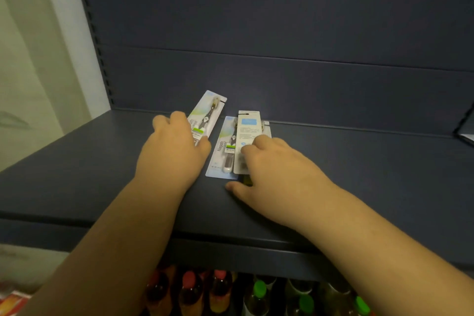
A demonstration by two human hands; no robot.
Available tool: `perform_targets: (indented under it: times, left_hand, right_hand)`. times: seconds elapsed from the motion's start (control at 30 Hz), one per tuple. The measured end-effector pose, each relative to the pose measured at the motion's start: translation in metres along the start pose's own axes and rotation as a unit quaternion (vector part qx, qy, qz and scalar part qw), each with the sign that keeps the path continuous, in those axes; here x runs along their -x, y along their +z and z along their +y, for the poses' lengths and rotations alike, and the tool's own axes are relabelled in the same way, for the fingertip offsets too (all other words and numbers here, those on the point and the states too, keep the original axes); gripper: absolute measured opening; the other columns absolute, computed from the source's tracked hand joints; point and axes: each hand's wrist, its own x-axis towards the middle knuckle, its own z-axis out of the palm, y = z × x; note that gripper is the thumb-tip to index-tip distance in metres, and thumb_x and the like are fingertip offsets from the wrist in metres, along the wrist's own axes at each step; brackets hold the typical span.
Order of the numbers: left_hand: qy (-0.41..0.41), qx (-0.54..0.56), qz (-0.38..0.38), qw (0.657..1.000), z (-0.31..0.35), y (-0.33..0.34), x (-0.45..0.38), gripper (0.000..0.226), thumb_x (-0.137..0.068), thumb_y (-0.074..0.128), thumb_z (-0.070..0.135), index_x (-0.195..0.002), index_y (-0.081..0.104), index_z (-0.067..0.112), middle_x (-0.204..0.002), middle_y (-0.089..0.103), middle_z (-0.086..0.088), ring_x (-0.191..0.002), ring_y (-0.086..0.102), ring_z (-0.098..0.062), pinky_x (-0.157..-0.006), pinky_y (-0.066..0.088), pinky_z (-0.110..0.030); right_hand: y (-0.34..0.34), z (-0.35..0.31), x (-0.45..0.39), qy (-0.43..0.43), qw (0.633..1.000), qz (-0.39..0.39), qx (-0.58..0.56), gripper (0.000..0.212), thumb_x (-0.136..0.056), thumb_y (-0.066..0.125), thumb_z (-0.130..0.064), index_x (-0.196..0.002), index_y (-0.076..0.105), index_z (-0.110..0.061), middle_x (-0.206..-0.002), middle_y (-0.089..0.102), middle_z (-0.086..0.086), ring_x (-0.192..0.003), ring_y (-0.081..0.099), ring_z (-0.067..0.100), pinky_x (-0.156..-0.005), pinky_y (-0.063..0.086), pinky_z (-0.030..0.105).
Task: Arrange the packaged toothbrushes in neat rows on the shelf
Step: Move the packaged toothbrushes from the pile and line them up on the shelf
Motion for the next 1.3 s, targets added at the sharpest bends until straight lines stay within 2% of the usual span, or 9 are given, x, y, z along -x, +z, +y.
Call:
perform_targets:
  times: [0.2,0.37,0.43,0.57,0.77,0.97,1.1,1.2,1.3]
  left_hand:
    - [0.023,0.043,-0.014,0.999,-0.004,-0.002,0.0,0.034,-0.089,0.057,0.044,-0.111,0.046,0.019,-0.111,0.042,-0.004,-0.082,0.051,-0.021,-0.061,0.038,-0.032]
    - [0.026,0.068,-0.026,0.997,-0.004,-0.003,0.002,0.034,-0.09,0.056,0.044,-0.112,0.047,0.02,-0.11,0.04,-0.001,-0.084,0.052,-0.022,-0.066,0.041,-0.034]
    - [0.028,0.073,-0.032,0.996,-0.005,-0.002,0.002,0.034,-0.091,0.055,0.043,-0.113,0.047,0.019,-0.109,0.043,-0.003,-0.083,0.052,-0.021,-0.063,0.038,-0.033]
    - [0.048,0.084,-0.037,0.995,-0.006,-0.001,0.002,0.034,-0.091,0.054,0.037,-0.116,0.047,0.016,-0.106,0.046,-0.004,-0.085,0.052,-0.02,-0.061,0.038,-0.031]
    - [0.07,0.092,-0.078,0.99,-0.007,-0.002,0.005,0.036,-0.089,0.058,0.039,-0.117,0.05,0.019,-0.107,0.048,-0.003,-0.087,0.053,-0.021,-0.068,0.04,-0.033]
    - [0.088,0.126,-0.09,0.984,-0.008,-0.003,0.007,0.046,-0.091,0.056,0.04,-0.132,0.045,0.022,-0.113,0.044,-0.003,-0.091,0.053,-0.023,-0.073,0.038,-0.031]
    - [0.094,0.153,-0.099,0.979,-0.007,-0.006,0.009,0.044,-0.094,0.053,0.039,-0.135,0.043,0.026,-0.112,0.042,-0.002,-0.092,0.052,-0.024,-0.073,0.036,-0.03]
    - [0.102,0.165,-0.097,0.976,0.001,-0.007,0.015,0.045,-0.096,0.051,0.039,-0.139,0.039,0.029,-0.113,0.037,0.0,-0.085,0.048,-0.019,-0.071,0.034,-0.028]
    - [0.128,0.184,-0.088,0.971,0.019,-0.009,0.028,0.044,-0.096,0.049,0.042,-0.138,0.037,0.033,-0.114,0.034,0.003,-0.079,0.046,-0.012,-0.06,0.032,-0.018]
  right_hand:
    - [-0.005,0.003,0.001,0.057,0.998,0.021,-0.03,0.016,-0.097,0.049,-0.028,-0.109,0.048,-0.017,-0.104,0.049,0.002,-0.086,0.05,0.023,-0.068,0.039,0.033]
    - [-0.011,0.008,0.004,0.124,0.987,0.053,-0.094,0.045,-0.091,0.055,-0.014,-0.133,0.04,-0.019,-0.118,0.041,0.005,-0.073,0.055,0.024,-0.058,0.042,0.031]
    - [-0.009,0.015,0.004,0.166,0.979,0.047,-0.108,0.044,-0.092,0.053,-0.015,-0.134,0.041,-0.016,-0.123,0.037,0.006,-0.071,0.054,0.024,-0.057,0.04,0.031]
    - [-0.006,0.033,-0.003,0.228,0.963,0.003,-0.146,0.042,-0.09,0.056,-0.027,-0.131,0.049,-0.017,-0.13,0.045,0.008,-0.091,0.057,0.028,-0.068,0.041,0.032]
    - [-0.002,0.047,-0.024,0.277,0.947,-0.003,-0.163,0.043,-0.09,0.058,-0.043,-0.123,0.052,-0.016,-0.102,0.057,0.001,-0.09,0.056,0.022,-0.079,0.052,0.038]
    - [0.001,0.045,-0.022,0.274,0.906,0.026,-0.322,0.03,-0.094,0.054,-0.035,-0.121,0.055,-0.023,-0.087,0.065,-0.003,-0.062,0.063,0.019,-0.054,0.056,0.033]
    - [-0.004,0.044,-0.002,0.275,0.89,0.052,-0.361,0.03,-0.1,0.05,-0.042,-0.126,0.049,-0.027,-0.089,0.061,-0.007,-0.059,0.061,0.018,-0.058,0.057,0.037]
    - [-0.009,0.048,0.02,0.287,0.877,0.085,-0.375,0.026,-0.099,0.05,-0.046,-0.119,0.051,-0.029,-0.087,0.065,-0.005,-0.053,0.06,0.014,-0.05,0.052,0.032]
    - [-0.016,0.056,0.045,0.296,0.879,0.108,-0.358,0.022,-0.096,0.049,-0.051,-0.109,0.052,-0.034,-0.086,0.067,-0.007,-0.05,0.063,0.013,-0.052,0.053,0.033]
